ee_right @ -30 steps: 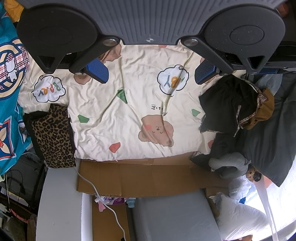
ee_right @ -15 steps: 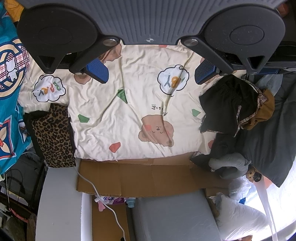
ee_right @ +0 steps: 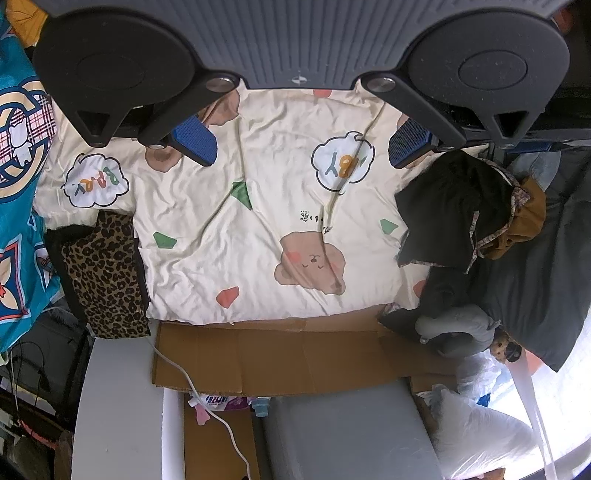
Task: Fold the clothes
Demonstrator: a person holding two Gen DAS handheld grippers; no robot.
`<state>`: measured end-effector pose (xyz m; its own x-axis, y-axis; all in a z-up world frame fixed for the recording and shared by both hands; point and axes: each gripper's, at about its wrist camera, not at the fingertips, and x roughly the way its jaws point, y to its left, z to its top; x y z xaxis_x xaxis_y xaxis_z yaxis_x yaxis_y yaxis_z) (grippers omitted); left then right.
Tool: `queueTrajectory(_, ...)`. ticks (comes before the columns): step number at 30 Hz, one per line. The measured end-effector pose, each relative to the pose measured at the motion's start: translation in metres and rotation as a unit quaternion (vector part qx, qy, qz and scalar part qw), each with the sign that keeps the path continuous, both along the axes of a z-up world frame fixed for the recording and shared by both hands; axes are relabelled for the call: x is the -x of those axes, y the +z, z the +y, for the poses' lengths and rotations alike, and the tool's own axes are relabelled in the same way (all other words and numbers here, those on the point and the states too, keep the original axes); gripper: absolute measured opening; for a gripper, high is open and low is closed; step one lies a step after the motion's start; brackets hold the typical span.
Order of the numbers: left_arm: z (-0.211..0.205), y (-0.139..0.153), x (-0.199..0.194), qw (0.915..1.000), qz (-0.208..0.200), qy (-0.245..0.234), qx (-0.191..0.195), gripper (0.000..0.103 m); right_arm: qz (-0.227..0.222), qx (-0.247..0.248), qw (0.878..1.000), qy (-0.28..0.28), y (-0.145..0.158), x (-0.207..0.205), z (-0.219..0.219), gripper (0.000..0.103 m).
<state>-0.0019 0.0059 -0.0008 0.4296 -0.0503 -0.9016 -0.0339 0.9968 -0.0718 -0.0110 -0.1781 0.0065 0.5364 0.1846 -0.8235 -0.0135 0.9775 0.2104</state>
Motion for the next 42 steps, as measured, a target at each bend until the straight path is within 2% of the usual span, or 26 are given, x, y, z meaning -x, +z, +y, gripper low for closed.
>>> queueTrajectory(5,0.004,-0.002,-0.004,1.0,0.001,0.005,0.007,0.098,0.006,-0.007,1.0,-0.004,-0.004,-0.003,-0.004,0.102)
queueTrajectory(11,0.005,-0.005,-0.011,0.9999,-0.004,0.013,-0.005,0.098,0.006,-0.003,1.0,-0.018,-0.007,-0.011,-0.011,0.102)
queueTrajectory(21,0.015,-0.016,-0.029,0.9988,-0.004,0.044,-0.023,0.097,-0.002,0.012,1.0,-0.006,-0.016,-0.017,-0.012,0.102)
queueTrajectory(27,0.023,-0.018,-0.039,0.9977,-0.004,0.062,-0.028,0.097,0.008,-0.005,1.0,-0.012,-0.019,-0.024,-0.018,0.102)
queueTrajectory(30,0.026,-0.018,-0.044,0.997,-0.005,0.071,-0.031,0.093,-0.001,0.004,1.0,-0.018,-0.016,-0.028,-0.018,0.102)
queueTrajectory(36,0.015,-0.003,-0.048,0.9983,-0.027,0.04,-0.033,0.093,0.005,-0.006,1.0,-0.012,-0.016,-0.03,-0.016,0.102)
queueTrajectory(42,0.016,-0.01,-0.064,0.9989,-0.022,0.033,-0.027,0.093,0.005,-0.014,1.0,0.01,-0.02,-0.038,-0.014,0.102)
